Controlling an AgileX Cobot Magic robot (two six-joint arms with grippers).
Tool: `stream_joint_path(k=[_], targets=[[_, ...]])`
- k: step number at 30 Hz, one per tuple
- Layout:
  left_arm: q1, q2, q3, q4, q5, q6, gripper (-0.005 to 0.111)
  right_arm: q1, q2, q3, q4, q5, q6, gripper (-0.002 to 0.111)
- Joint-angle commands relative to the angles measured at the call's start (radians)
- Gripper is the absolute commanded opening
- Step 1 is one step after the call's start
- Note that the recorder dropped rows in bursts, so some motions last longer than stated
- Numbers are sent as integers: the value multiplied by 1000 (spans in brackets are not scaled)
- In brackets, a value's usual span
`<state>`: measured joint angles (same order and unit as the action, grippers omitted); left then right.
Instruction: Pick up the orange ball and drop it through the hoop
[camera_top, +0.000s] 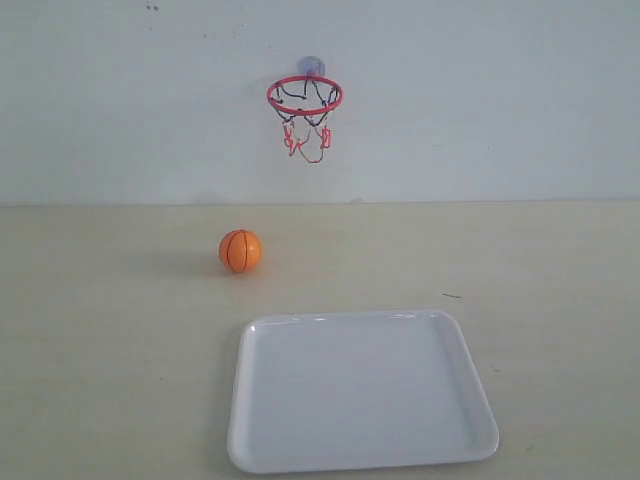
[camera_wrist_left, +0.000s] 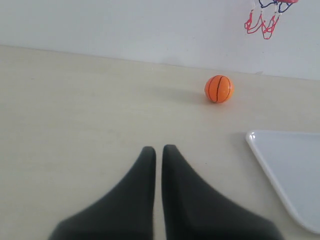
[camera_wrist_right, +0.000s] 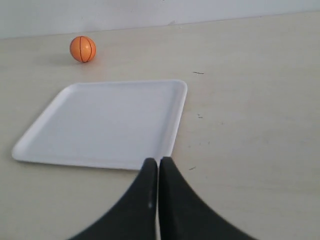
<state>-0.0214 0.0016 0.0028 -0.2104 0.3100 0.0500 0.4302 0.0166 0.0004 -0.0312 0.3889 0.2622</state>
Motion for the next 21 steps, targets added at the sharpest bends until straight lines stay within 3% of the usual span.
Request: stream_joint_path(k=[1, 15, 21], targets=[[1, -2, -3, -2, -11, -2, 4, -2, -6, 0, -42, -9, 46, 0], [1, -2, -3, -2, -11, -2, 4, -4, -6, 0, -40, -9, 46, 0], [1, -2, -3, -2, -11, -2, 4, -91, -6, 0, -40, -9, 46, 0]])
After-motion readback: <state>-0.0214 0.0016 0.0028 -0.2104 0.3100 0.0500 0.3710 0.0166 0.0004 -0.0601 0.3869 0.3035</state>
